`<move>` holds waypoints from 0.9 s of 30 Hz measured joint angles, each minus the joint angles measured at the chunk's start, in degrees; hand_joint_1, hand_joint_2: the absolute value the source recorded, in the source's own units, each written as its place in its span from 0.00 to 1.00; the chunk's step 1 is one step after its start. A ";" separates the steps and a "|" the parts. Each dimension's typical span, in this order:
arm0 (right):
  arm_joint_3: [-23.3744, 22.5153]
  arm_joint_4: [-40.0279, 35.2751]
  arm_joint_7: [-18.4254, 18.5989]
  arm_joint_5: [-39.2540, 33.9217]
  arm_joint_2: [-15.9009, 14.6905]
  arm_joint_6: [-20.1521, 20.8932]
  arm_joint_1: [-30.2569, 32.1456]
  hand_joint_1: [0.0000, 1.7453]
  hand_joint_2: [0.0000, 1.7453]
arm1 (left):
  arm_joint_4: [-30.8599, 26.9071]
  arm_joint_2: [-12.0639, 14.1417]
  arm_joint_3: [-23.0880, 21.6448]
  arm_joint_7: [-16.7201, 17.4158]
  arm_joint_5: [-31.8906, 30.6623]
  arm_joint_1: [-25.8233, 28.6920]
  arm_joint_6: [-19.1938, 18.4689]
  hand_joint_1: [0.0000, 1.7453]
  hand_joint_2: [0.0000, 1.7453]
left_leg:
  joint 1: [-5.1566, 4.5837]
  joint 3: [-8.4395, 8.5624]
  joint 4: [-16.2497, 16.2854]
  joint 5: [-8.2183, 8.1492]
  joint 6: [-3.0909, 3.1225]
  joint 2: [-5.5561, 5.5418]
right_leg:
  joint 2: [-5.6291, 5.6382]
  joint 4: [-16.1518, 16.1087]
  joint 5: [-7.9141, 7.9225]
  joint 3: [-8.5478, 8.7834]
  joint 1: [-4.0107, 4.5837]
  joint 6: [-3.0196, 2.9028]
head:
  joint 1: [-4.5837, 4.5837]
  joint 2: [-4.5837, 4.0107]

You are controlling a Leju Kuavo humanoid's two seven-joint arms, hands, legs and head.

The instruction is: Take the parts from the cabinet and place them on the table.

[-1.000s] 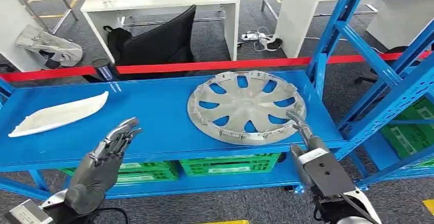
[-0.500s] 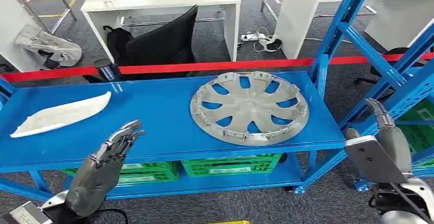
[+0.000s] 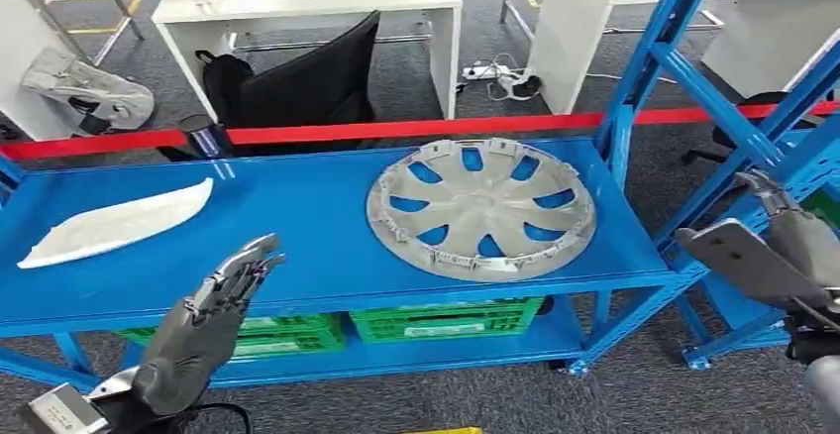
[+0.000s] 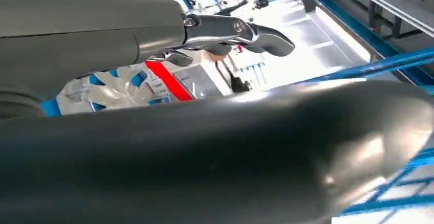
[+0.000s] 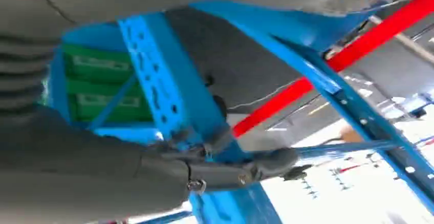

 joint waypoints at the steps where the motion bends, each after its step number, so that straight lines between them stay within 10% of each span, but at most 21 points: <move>1: 1.32 1.76 -0.09 -0.41 -1.12 0.40 -1.79 0.00 1.00 | 0.07 0.00 -0.02 -0.02 0.00 -0.21 -0.20 0.00 0.00 | 0.01 0.08 0.00 -0.03 0.02 0.22 | 0.20 0.00 0.03 0.03 0.00 0.06 | 0.00 0.00; 12: 15.22 13.69 -2.60 -1.95 -4.83 0.37 -15.91 0.00 1.00 | 0.24 -0.24 -0.04 -0.44 0.37 -0.74 0.11 0.00 0.00 | -0.01 0.37 0.00 0.03 0.04 0.84 | 0.89 -0.02 0.29 0.15 -0.02 0.14 | -0.02 0.00; 27: 23.63 13.69 -5.14 -4.35 -4.72 -1.92 -15.89 0.00 1.00 | 0.35 -0.26 -0.04 -0.90 0.50 -0.74 1.16 0.00 0.00 | -0.11 0.16 0.01 0.23 0.21 -0.08 | -0.06 -0.13 0.11 0.30 0.05 0.43 | -0.02 0.00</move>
